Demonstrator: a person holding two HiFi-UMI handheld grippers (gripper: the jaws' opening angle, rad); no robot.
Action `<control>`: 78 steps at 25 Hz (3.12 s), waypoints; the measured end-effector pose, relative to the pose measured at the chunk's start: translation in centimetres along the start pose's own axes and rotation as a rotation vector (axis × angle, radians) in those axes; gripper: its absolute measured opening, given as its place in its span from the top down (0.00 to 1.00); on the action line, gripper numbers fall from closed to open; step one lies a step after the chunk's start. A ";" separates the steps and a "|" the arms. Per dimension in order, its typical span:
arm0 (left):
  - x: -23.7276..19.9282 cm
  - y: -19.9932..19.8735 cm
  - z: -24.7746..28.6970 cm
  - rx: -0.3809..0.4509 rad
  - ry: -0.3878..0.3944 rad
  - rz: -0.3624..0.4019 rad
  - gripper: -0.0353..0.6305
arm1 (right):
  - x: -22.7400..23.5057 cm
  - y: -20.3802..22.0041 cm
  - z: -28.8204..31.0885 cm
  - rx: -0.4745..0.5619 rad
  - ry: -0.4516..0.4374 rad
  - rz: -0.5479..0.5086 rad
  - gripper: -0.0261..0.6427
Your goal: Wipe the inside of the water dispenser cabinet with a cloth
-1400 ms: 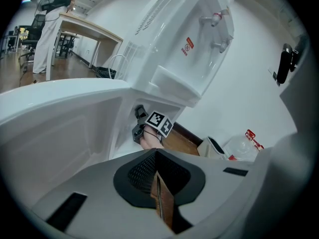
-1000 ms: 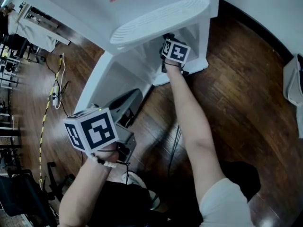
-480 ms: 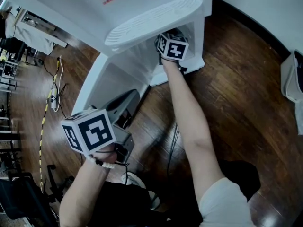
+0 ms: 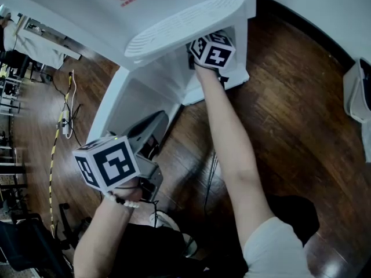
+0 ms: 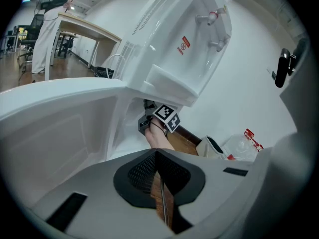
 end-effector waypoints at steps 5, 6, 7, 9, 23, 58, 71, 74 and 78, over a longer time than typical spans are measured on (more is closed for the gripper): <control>-0.1 0.1 0.2 -0.008 -0.002 0.001 0.97 | 1.7 2.6 0.8 -0.073 0.051 0.050 0.90; -0.1 0.2 0.2 -0.008 -0.002 0.001 0.97 | 2.4 3.6 0.9 -0.099 0.073 0.070 0.90; -0.1 0.2 0.1 -0.008 -0.002 0.000 0.97 | 3.1 4.6 1.0 -0.122 0.096 0.096 0.90; -0.1 0.1 0.1 -0.006 -0.001 -0.002 0.97 | 4.5 6.5 1.1 -0.168 0.143 0.167 0.90; -0.1 0.2 0.2 -0.015 0.007 -0.002 0.97 | 10.0 11.8 0.4 -0.257 0.280 0.315 0.90; 0.5 0.7 -0.8 -0.003 0.009 0.016 0.97 | 10.1 11.4 -2.9 -0.095 0.354 0.472 0.90; 1.3 1.1 -1.3 0.017 0.035 0.015 0.97 | 9.6 10.4 -4.3 -0.073 0.328 0.493 0.90; 1.4 1.1 -1.3 0.018 0.035 0.025 0.97 | 7.7 7.7 -4.9 -0.006 0.273 0.522 0.90; 2.1 0.6 -1.6 0.019 0.031 0.066 0.97 | 5.1 3.2 -6.3 0.103 0.202 0.524 0.90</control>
Point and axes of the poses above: the fingertips, and each gripper's own axes: z forward along the fingers, x to its right, y out of its underside, the point moved 4 cm from there along -z, backward along the fingers, and after that the axes turned 12 degrees about -x, right-handed, at the moved point
